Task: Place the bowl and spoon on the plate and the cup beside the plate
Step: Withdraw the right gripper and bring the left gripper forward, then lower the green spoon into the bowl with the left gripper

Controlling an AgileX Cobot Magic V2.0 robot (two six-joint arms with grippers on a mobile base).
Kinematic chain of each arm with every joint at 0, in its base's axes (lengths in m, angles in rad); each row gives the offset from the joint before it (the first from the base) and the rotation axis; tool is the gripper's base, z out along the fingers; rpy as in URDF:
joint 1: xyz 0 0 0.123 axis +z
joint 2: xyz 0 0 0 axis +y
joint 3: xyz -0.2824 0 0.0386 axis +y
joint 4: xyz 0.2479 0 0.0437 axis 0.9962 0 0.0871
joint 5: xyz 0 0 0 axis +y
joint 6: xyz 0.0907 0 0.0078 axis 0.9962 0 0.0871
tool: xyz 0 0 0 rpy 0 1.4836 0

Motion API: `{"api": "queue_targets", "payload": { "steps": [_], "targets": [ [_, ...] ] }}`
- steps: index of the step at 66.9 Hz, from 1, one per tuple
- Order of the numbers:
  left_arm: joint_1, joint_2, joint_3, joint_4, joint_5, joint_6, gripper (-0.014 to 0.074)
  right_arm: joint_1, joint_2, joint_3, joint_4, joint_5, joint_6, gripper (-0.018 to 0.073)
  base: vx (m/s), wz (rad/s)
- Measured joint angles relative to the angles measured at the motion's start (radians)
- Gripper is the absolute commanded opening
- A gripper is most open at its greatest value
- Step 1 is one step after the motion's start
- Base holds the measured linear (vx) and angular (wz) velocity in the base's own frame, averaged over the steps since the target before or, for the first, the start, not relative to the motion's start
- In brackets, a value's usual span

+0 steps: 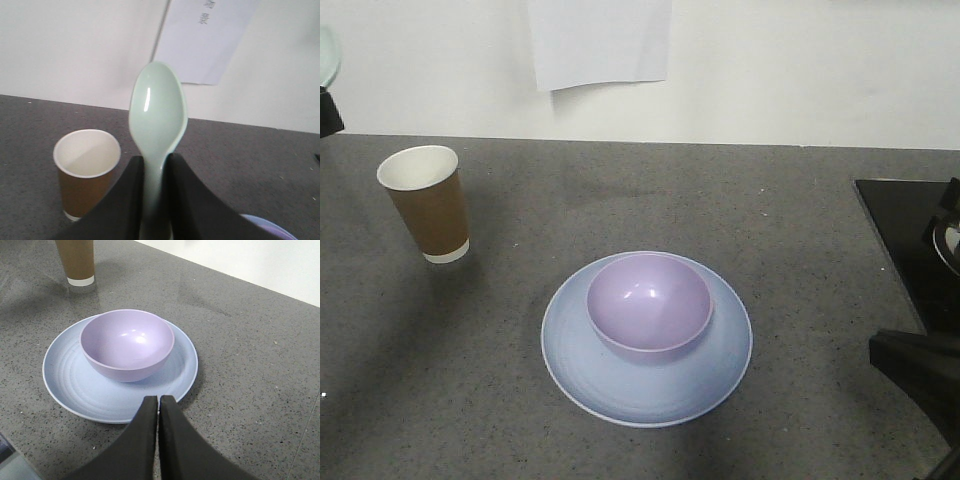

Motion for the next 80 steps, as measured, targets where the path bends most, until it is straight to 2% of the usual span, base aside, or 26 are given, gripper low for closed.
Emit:
{"api": "queue_targets", "payload": {
  "steps": [6,14,19,25,38,51,58,80],
  "targets": [
    [0.000,0.055,-0.083,-0.240,0.061,0.266,-0.0006,0.000,0.000,0.000,0.001,-0.003,0.000,-0.0003,0.00,0.00],
    [0.000,0.179,-0.224,-0.564,0.207,0.614,-0.0006,0.000,0.000,0.000,0.001,-0.006,0.000,-0.0003,0.00,0.00],
    [0.000,0.268,-0.298,-0.714,0.299,0.746,-0.0006,0.000,0.000,0.000,0.001,-0.011,0.000,-0.0003,0.00,0.00],
    [0.000,0.368,-0.356,-0.808,0.390,0.840,-0.0006,0.000,0.000,0.000,0.001,-0.011,0.000,-0.0003,0.00,0.00],
    [-0.032,0.547,-0.374,-0.831,0.478,0.888,-0.0006,0.000,0.000,0.000,0.001,-0.012,0.000,-0.0003,0.00,0.00],
    [-0.122,0.677,-0.374,-0.830,0.470,0.895,-0.0006,0.000,0.000,0.000,0.001,-0.013,0.000,-0.0003,0.00,0.00],
    [-0.157,0.722,-0.374,-0.805,0.462,0.896,-0.0006,0.000,0.000,0.000,0.001,-0.014,0.000,-0.0003,0.00,0.00],
    [-0.186,0.774,-0.374,-0.762,0.443,0.895,0.0001,0.000,0.000,0.000,0.001,-0.015,0.000,-0.0003,0.00,0.00]
  ]
}}
